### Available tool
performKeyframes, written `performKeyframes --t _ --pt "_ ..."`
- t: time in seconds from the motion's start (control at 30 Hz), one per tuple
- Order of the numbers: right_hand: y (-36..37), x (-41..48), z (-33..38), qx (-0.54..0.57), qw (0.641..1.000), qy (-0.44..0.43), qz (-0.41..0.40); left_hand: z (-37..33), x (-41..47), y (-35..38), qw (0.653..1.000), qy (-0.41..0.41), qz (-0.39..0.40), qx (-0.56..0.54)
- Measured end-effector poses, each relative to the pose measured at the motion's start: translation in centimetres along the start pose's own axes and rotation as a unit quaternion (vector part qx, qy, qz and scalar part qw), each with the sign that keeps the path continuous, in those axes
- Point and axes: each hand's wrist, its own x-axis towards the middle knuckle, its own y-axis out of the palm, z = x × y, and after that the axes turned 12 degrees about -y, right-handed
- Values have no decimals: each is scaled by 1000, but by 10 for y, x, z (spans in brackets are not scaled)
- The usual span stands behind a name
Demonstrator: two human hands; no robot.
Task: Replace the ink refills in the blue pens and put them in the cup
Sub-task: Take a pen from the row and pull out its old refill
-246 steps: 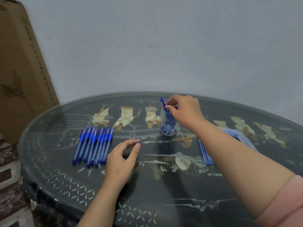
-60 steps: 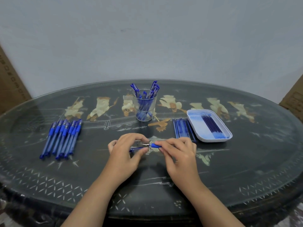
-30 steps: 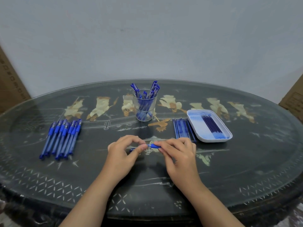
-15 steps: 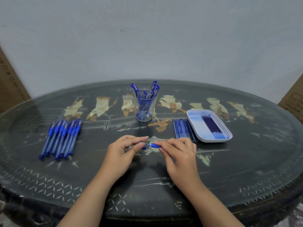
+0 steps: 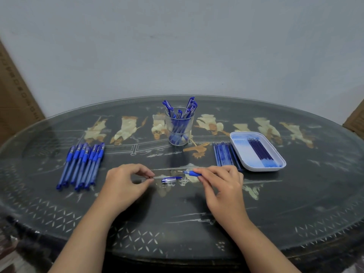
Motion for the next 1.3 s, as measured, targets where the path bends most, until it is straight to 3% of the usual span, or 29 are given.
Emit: performKeyframes --t 0.1,0.4,0.57,0.63,0.77,1.0,1.3 --pt "0 0 1 2 1000 -1 2 1 2 5 999 -14 27 38" --pt "-3 1 5 -36 999 6 22 -2 2 11 999 -25 27 -26" --pt "-15 21 16 19 997 79 11 1 2 8 995 24 -62 -81" --pt "-24 32 27 105 984 140 -16 -10 -4 7 990 43 -31 -134" --pt "-31 42 41 238 936 258 -21 -34 -19 19 973 36 103 -205" --pt "-35 45 51 391 854 341 -51 -47 -27 41 947 22 142 -289" --pt "-42 50 47 408 842 348 -62 -50 -29 35 954 9 143 -263"
